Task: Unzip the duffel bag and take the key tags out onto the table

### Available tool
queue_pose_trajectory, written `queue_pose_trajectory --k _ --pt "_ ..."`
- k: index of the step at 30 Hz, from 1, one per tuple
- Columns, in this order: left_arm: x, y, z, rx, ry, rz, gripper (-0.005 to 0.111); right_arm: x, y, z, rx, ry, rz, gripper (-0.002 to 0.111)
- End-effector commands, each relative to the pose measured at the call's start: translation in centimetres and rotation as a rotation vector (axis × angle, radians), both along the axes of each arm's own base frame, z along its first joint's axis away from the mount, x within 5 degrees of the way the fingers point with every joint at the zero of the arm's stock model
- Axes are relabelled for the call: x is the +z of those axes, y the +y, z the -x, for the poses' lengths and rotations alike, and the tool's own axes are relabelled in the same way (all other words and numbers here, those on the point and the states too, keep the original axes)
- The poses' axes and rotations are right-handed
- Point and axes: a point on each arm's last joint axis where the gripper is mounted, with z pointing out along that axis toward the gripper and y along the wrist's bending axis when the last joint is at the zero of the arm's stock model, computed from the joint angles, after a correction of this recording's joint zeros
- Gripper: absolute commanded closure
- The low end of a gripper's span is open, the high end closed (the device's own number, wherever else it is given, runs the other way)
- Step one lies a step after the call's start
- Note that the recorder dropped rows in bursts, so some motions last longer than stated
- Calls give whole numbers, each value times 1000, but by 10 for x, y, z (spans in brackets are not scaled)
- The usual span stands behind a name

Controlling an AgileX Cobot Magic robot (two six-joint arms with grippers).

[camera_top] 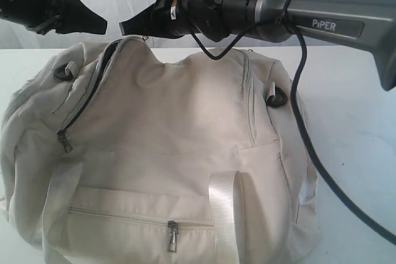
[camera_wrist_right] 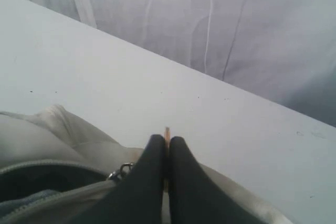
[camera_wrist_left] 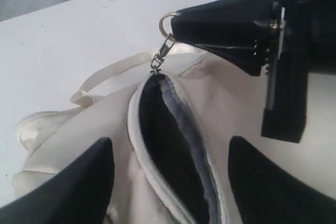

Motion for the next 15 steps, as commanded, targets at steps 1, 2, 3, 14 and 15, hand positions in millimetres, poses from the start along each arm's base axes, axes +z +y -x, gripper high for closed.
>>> queue_pose_trajectory --k 1,2,3,14,15 --pt "-14 -3 -4 -34 69 -9 43 6 -1 2 10 -23 -7 108" --pt "-16 -3 -5 -39 78 -12 43 6 -1 2 10 -23 -7 108" --pt "-17 -3 -5 -41 82 -14 43 6 -1 2 10 -23 -7 108" --pt "-33 -2 -18 3 90 -25 45 9 1 2 19 -42 -34 108" --pt "-34 -2 -19 5 91 -25 46 9 1 2 19 -42 -34 108"
